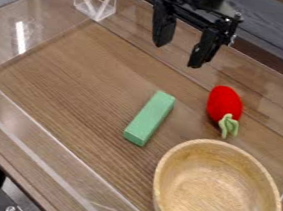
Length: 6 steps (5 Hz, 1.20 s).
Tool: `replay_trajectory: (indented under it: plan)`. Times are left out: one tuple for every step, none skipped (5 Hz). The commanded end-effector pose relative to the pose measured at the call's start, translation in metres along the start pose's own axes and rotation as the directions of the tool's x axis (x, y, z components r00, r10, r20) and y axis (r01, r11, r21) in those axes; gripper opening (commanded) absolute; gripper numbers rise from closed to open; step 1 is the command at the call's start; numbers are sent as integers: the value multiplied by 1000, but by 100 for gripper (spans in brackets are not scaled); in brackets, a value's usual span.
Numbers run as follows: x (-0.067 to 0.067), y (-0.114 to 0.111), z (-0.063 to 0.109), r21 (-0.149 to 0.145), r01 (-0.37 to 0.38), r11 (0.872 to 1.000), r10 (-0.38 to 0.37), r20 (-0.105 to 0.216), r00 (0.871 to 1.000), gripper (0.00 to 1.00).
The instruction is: Move the red object to the left side of the table
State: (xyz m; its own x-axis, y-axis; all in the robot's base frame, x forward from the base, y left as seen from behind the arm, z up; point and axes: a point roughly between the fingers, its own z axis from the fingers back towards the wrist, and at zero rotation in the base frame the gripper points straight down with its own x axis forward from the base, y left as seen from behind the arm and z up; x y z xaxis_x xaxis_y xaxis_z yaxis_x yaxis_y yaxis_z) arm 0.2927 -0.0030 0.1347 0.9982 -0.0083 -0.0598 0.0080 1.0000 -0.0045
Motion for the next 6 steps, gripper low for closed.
replay_trajectory:
  plan:
    - [5,-5,-7,-2,-4,1000,4,-13,1000,100]
    - [13,-15,-16,-29,-32,999,31,-10,999,100]
    - [22,-27,-22,-48,-46,998,47,12,999,100]
    - [32,-38,-25,-57,-47,997,49,33,998,100]
    - [43,-50,-30,-61,-26,998,30,52,998,100]
    - [52,-61,-38,-60,-13,998,17,66,998,100]
